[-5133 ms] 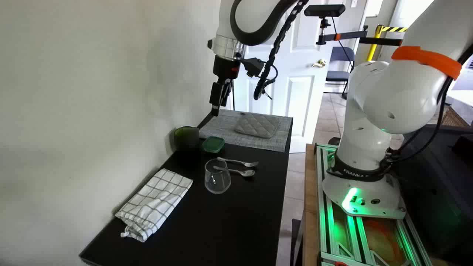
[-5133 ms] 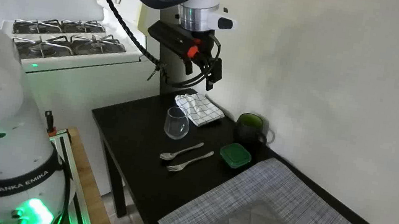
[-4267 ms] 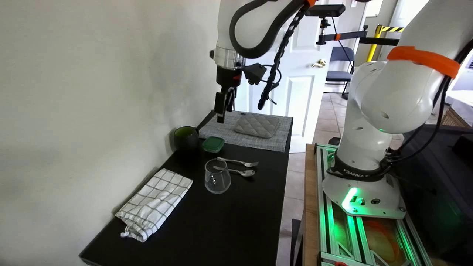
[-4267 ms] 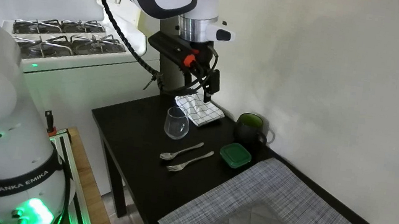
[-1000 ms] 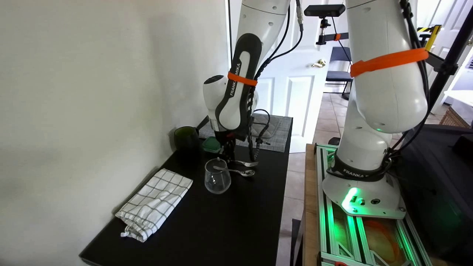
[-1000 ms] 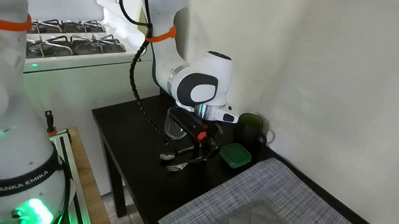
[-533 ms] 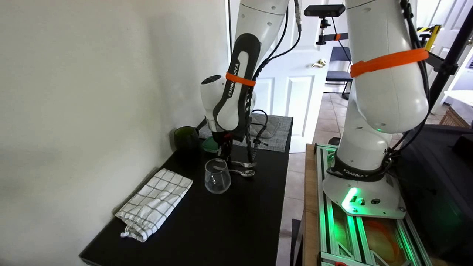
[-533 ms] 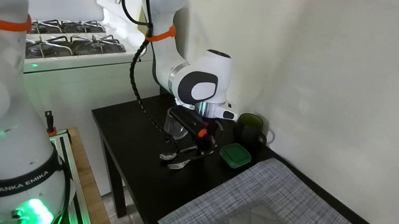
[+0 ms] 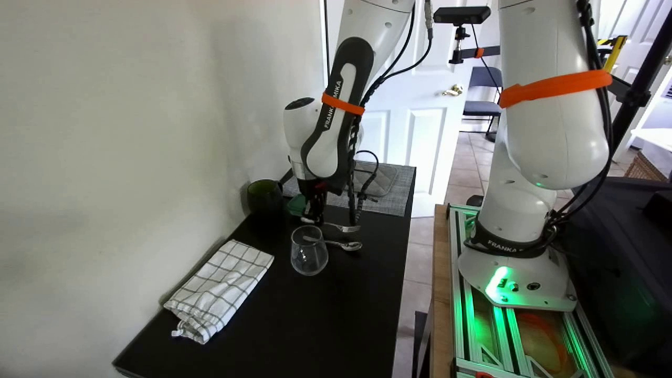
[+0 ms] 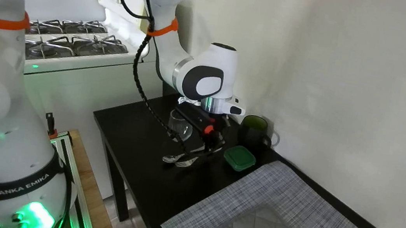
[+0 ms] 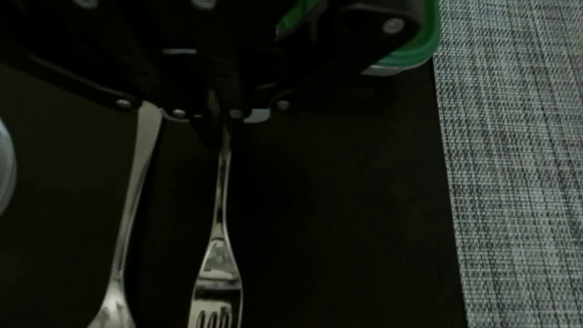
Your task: Put the fork in the glass cup
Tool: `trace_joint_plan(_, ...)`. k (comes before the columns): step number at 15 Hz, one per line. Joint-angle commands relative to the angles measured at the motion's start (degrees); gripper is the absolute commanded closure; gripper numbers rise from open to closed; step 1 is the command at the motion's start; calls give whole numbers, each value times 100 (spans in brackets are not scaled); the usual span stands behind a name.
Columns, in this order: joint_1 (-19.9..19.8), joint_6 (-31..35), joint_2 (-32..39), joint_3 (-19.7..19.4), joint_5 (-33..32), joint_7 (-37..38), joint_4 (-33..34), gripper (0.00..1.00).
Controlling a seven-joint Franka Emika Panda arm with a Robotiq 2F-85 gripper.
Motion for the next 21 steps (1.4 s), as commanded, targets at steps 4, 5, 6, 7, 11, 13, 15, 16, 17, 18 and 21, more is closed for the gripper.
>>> trace_joint_plan(4,140,-172,-1294,-85,-215,437,-663,98)
trace_joint_plan(5,154,-146,-1473,-50,-233,541,-773,98)
trace_joint_plan(6,163,-120,-1636,-10,-268,630,-872,98)
trace_joint_plan(7,179,-63,-1815,46,-307,769,-995,98)
trace_joint_plan(11,179,197,-2446,416,-323,1315,-1373,98)
trace_joint_plan(13,109,455,-2671,655,-325,1680,-1474,98)
trace_joint_plan(15,-1,556,-2596,903,-369,1963,-1184,98)
trace_joint_plan(16,-52,604,-2652,1008,-394,2075,-1155,98)
trace_joint_plan(17,-125,731,-2662,1116,-445,2210,-1120,98)
trace_joint_plan(18,-69,949,-2872,1094,-532,2365,-1388,98)
trace_joint_plan(21,-319,1373,-2589,1406,-1038,2970,-1127,98)
